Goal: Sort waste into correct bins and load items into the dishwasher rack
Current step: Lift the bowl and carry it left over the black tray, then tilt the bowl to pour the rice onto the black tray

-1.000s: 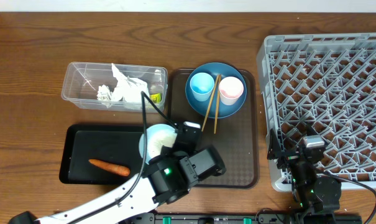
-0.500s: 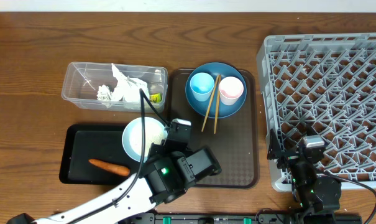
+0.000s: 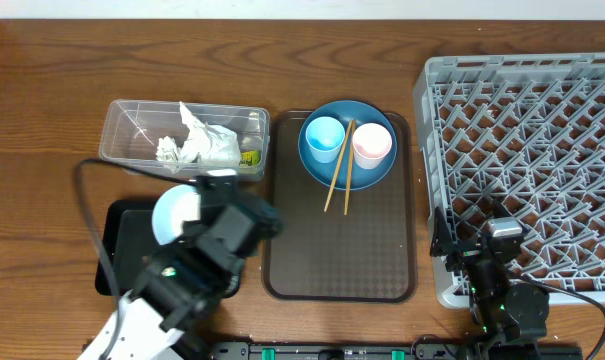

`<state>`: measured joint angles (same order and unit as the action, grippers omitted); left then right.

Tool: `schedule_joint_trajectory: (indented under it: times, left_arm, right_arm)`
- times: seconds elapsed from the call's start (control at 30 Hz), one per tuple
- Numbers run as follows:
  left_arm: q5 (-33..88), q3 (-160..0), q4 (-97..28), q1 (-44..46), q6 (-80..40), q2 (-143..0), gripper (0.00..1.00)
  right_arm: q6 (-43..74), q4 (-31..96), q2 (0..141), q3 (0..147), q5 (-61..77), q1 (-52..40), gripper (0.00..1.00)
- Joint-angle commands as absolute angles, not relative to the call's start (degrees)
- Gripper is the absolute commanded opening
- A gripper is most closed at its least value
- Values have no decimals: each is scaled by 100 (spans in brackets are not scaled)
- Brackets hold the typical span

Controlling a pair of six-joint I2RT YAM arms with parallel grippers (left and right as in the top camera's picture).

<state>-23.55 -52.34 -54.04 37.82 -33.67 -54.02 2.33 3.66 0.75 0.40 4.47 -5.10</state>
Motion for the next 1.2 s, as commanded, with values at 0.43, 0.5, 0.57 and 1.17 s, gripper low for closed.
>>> schedule_joint_trajectory:
  times: [0.43,0.5,0.57,1.17]
  left_arm:
    - [2298,-5391,-5391,-272,-1011,-5229,7]
    - [2858,-5391,-5391,-725,-784,-5308,6]
    - [3378,-5391,-5393,-1120,-565,-5378,6]
    - [6372,-5017,-5789,-3238,1315,-6366,6]
  right_arm:
    - [209,390,75,32,449,-565,99]
    - [209,390,75,32,449,-565,99]
    - [209,390,75,32,449,-565,99]
    - [207,390,75,32,449,-565,99]
